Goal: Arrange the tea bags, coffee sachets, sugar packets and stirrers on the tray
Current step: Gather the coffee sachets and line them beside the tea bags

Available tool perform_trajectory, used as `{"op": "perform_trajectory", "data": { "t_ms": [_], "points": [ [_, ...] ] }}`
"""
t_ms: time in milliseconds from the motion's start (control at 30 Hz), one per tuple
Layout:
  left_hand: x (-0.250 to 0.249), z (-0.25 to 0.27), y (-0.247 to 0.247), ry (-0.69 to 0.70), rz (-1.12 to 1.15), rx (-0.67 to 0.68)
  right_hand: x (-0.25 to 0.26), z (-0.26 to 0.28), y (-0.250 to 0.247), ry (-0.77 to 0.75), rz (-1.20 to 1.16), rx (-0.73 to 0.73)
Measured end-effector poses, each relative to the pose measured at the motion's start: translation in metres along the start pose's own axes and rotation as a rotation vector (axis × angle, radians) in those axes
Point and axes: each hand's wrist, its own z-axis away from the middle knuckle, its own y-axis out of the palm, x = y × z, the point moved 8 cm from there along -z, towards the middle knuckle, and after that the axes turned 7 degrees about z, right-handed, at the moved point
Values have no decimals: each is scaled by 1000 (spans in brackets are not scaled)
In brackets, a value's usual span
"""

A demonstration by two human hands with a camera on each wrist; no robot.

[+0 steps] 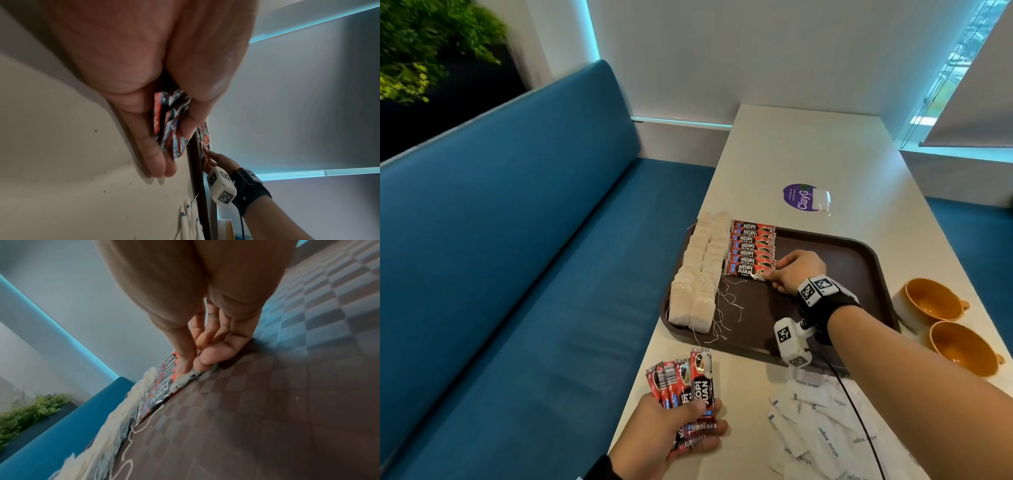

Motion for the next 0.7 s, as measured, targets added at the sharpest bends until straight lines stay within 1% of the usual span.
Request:
{"op": "perform_trajectory", "data": {
  "t_ms": [167, 233, 267, 367, 467, 533, 633, 700],
  "points": [
    [0, -1, -2, 62, -20, -1, -3, 12, -7, -28, -45, -4],
    [-2, 3, 0, 93, -49, -12, 1, 25, -14, -89, -56, -33],
    [-2, 4, 0, 104, -58, -20, 5, 35, -19, -142, -46, -48],
    [-3, 9, 1, 119, -70, -39, 19, 79, -31, -324, -12, -70],
    [-6, 12, 2, 119, -83, -38, 23, 128, -37, -432, -32, -23],
    [-6, 17, 2, 121, -102, -51, 20, 159, -41, -502, 2, -7],
    [-6, 27, 3, 132, -148, -54, 7, 200, -41, -564, 9, 32],
    [-7, 38, 9, 157, -133, -35, -4, 221, -39, -582, -5, 52]
  ]
}}
